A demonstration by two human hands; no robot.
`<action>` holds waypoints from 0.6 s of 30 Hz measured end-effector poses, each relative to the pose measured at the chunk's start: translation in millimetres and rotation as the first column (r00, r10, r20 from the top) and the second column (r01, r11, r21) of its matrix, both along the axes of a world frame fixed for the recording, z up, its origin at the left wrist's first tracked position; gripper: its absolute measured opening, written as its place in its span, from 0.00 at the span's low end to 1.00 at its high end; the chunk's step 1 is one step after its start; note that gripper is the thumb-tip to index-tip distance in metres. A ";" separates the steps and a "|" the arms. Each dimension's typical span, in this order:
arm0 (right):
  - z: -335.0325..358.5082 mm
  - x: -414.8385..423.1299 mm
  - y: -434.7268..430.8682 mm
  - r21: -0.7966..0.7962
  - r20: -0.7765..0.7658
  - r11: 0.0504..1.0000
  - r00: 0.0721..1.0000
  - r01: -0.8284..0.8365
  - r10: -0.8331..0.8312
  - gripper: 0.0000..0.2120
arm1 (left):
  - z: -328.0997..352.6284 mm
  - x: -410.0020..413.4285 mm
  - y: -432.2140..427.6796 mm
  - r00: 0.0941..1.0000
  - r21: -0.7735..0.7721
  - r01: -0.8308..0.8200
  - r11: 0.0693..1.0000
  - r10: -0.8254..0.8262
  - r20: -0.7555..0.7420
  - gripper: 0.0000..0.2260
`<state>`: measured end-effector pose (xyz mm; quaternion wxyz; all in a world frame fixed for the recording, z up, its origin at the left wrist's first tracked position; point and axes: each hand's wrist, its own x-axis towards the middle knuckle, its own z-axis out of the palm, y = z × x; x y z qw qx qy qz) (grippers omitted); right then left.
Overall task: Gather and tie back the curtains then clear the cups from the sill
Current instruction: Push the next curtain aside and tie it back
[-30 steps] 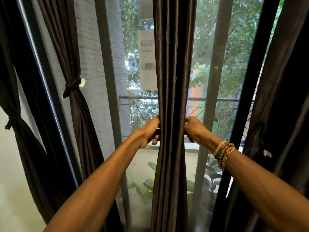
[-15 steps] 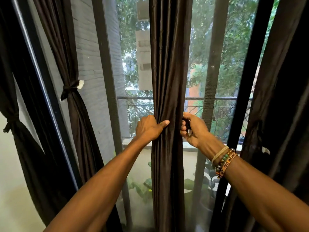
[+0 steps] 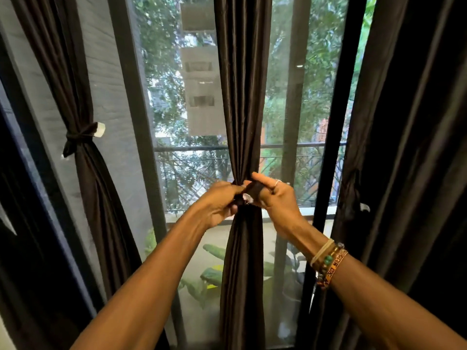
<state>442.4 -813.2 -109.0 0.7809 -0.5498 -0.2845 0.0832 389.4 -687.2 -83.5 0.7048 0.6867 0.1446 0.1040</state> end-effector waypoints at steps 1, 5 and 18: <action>-2.1 -0.1 -0.9 -0.068 0.108 0.994 0.991 0.087 -0.080 0.18 | -2.8 -2.4 -3.1 1.000 -0.053 0.011 0.999 -0.011 0.017 0.08; -9.3 1.1 -8.1 -0.221 0.605 0.862 0.758 0.456 -0.246 0.16 | -16.0 -7.7 -10.1 0.977 -0.105 -0.106 0.989 0.123 0.172 0.09; 23.3 18.8 -6.2 -0.444 0.864 0.613 0.493 0.653 0.101 0.13 | -19.9 -0.8 -41.2 0.811 -0.129 -0.470 0.873 0.485 0.327 0.13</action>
